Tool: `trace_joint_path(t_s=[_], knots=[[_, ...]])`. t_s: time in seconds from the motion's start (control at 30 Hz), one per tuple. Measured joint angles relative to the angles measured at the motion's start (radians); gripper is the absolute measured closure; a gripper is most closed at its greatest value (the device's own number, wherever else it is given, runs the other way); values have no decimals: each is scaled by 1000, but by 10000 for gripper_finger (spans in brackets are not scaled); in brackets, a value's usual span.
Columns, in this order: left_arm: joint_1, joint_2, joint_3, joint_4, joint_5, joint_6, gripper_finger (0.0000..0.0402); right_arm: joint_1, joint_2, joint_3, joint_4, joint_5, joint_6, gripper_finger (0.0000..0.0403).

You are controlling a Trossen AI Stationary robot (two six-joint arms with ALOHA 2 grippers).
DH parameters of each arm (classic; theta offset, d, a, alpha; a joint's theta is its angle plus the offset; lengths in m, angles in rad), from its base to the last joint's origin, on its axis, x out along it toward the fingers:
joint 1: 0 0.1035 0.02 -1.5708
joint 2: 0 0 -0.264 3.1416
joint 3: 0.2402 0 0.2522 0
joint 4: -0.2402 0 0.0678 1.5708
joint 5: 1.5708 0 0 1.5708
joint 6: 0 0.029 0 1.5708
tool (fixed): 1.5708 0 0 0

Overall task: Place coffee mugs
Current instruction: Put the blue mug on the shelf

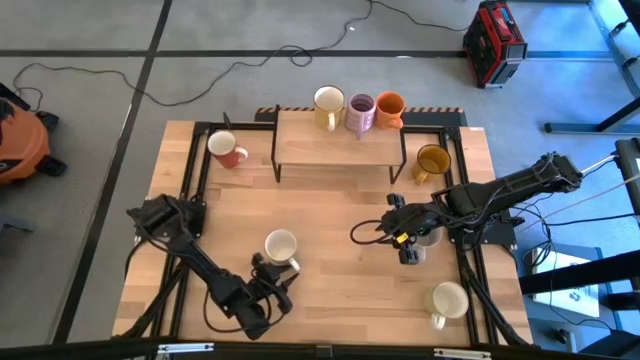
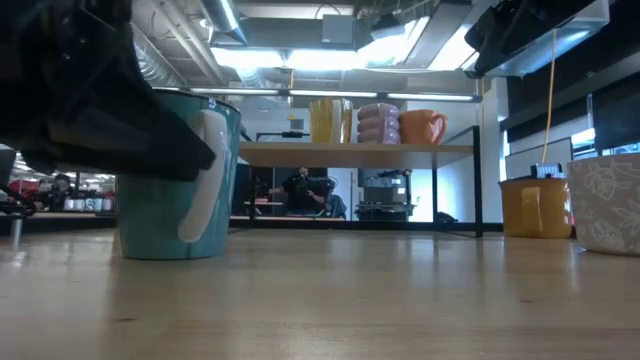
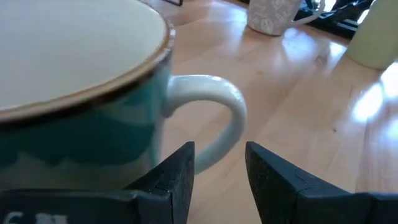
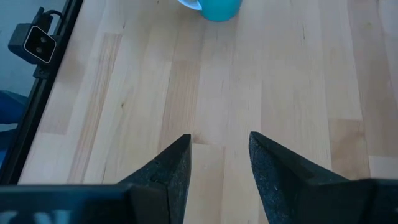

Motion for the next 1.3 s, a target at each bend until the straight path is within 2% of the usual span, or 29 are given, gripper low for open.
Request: trace_joint_path(t_s=[0.17, 0.43, 0.7, 0.9, 1.1, 1.23, 1.3], knots=[[27, 1, 0, 42, -17, 89, 264, 0, 0, 0, -1, 0, 5, 251], [86, 1, 0, 60, -26, 116, 264, 0, 0, 0, 0, 0, 7, 251], [141, 1, 0, 148, 3, 223, 264, 0, 0, 0, 0, 1, 7, 251], [182, 24, 0, 177, 10, 234, 267, 0, 0, 0, 0, 20, 7, 251], [224, 33, -1, 191, 16, 246, 314, 0, 0, 0, 0, 20, 7, 251], [251, 31, -1, 207, -12, 333, 370, 0, 0, 0, 0, 20, 7, 251], [257, 24, -1, 232, 1, 376, 375, 0, 0, 0, 0, 20, 7, 251]])
